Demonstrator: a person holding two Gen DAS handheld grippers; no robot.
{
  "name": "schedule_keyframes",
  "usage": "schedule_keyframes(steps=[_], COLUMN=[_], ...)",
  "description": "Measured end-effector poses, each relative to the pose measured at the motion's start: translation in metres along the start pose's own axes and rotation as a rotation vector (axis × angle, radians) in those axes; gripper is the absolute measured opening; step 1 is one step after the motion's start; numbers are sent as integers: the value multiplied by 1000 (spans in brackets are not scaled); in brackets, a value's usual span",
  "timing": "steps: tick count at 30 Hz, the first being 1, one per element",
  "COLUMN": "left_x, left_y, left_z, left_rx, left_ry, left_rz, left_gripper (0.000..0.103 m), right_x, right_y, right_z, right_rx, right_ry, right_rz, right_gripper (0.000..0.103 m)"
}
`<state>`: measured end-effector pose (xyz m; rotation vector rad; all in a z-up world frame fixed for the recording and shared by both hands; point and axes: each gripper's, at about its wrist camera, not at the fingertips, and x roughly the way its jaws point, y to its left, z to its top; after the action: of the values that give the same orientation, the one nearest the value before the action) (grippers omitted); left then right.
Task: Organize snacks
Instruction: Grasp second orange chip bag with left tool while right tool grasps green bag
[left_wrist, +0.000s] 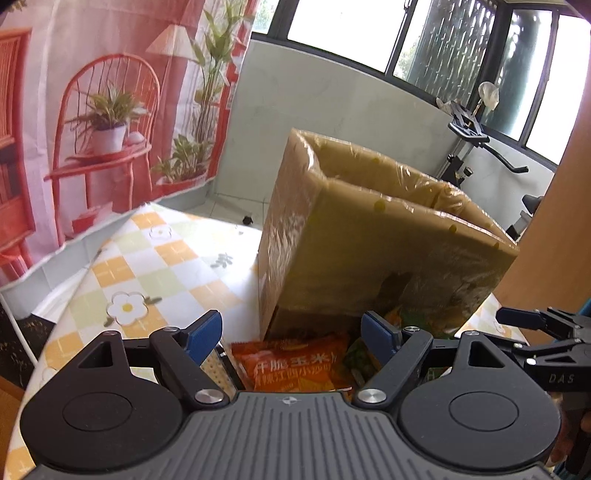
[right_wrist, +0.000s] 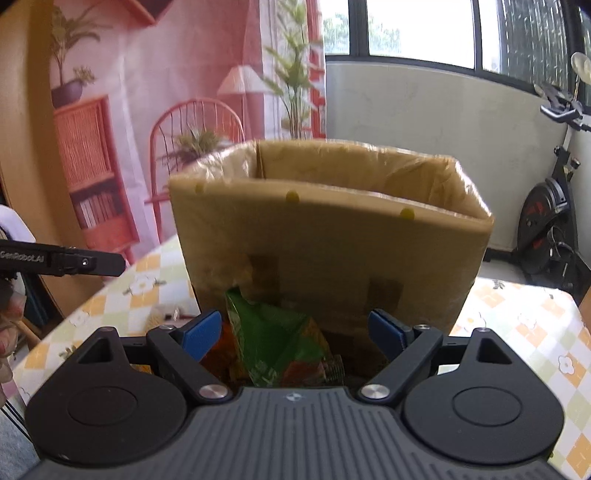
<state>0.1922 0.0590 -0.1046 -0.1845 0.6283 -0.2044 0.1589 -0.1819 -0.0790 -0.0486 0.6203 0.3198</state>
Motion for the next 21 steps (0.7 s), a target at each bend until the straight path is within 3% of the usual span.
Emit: schedule_keyframes(steps=[9, 16, 21], left_x=[24, 52, 65], left_y=[8, 8, 14], left_z=[-19, -29, -33], left_rx=[-15, -8, -46], left_ry=[66, 155, 181], left_rz=[-45, -70, -74], left_gripper=[84, 87, 88], right_x=[32, 54, 71], right_y=[5, 20, 17], right_z=[4, 9, 8], right_rx=[-40, -135, -130], right_ry=[116, 159, 189], right_rz=[29, 26, 2], right_gripper=[87, 87, 87])
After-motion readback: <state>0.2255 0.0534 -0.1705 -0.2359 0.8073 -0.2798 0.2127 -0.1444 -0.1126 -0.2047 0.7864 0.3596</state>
